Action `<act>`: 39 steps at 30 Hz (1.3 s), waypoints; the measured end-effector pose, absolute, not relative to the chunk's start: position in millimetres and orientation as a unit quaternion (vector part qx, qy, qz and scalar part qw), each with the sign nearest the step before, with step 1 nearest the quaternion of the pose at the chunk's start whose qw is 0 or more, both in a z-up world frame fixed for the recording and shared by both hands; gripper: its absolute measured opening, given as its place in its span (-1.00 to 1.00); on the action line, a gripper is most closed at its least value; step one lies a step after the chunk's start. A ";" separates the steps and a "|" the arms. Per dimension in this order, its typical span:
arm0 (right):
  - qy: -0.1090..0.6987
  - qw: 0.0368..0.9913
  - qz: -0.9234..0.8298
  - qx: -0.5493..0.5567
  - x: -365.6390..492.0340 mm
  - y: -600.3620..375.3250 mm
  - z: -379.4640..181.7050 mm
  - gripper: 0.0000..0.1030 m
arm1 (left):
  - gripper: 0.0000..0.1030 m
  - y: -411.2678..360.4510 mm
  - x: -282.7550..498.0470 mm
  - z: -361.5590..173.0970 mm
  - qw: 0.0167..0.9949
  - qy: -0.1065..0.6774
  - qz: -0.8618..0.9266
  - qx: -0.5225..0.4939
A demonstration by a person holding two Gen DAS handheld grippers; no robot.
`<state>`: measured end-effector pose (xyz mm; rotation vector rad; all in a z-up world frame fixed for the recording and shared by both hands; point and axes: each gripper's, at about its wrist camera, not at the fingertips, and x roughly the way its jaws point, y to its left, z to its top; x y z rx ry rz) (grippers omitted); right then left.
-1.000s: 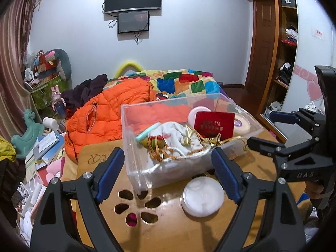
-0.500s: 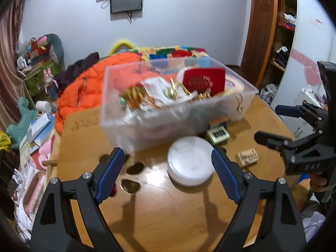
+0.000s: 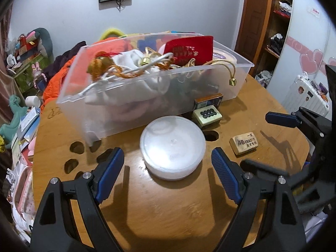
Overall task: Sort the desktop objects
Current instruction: 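Grasp the white round container with the left tool while the right tool grasps the eraser, then carry the white container and eraser over the clear box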
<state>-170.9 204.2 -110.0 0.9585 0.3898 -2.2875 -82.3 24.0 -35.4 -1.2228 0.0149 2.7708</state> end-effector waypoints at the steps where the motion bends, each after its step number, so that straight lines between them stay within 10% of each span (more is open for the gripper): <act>1: 0.151 0.312 -0.866 0.360 -169.0 202.9 -110.7 0.79 | 0.66 25.6 -84.0 -36.1 0.058 0.007 0.913 -0.404; 9: 0.143 0.315 -0.856 0.384 -176.2 200.5 -121.5 0.20 | 0.63 30.2 -97.1 -39.9 0.050 0.024 0.916 -0.398; 12: 0.138 0.313 -0.859 0.381 -177.9 201.4 -119.9 -0.19 | 0.27 32.2 -100.6 -44.2 0.048 0.030 0.914 -0.402; 39: 0.069 0.329 -0.879 0.340 -204.9 222.3 -55.7 -0.19 | 0.26 -4.4 -55.3 24.7 0.025 -0.016 0.953 -0.303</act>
